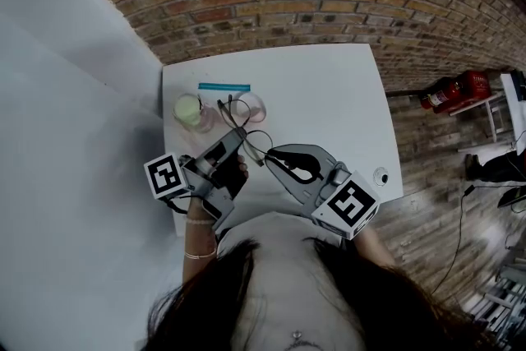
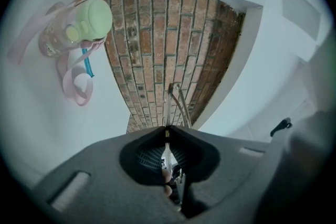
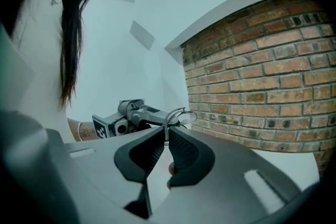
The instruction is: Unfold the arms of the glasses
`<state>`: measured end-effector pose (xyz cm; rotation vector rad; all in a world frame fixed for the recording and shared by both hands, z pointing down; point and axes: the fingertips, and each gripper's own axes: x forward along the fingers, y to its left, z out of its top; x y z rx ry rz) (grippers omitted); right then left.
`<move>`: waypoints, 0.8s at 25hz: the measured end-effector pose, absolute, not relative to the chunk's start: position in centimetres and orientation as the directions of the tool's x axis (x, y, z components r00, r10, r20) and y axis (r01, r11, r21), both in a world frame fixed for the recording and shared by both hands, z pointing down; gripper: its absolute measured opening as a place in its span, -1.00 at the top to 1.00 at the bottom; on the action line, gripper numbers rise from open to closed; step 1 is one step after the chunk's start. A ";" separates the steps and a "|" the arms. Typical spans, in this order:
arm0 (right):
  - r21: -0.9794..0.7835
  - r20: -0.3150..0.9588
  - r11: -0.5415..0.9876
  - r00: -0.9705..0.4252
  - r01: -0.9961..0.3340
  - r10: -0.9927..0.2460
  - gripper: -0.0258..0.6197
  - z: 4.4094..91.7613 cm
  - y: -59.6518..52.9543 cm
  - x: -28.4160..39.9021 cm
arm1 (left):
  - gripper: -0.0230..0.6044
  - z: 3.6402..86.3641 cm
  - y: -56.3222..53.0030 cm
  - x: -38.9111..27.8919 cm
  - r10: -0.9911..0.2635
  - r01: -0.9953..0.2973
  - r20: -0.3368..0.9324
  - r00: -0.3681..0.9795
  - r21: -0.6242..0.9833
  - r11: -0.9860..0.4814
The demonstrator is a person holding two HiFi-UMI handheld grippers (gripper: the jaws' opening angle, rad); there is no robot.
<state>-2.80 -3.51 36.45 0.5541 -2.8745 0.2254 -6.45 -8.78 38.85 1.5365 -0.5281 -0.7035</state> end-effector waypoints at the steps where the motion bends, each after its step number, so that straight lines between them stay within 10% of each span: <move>1: -0.110 0.221 0.918 -0.910 -0.380 -0.350 0.84 36.2 -3.5 -2.8 | 0.86 38.9 -8.7 -6.4 -0.700 0.081 -0.121 0.704 0.993 -0.090; 20: -0.144 0.147 0.904 -0.912 -0.402 -0.383 0.83 33.6 -3.9 -1.9 | 0.86 40.2 -7.8 -5.8 -0.687 0.021 -0.065 0.724 0.997 -0.072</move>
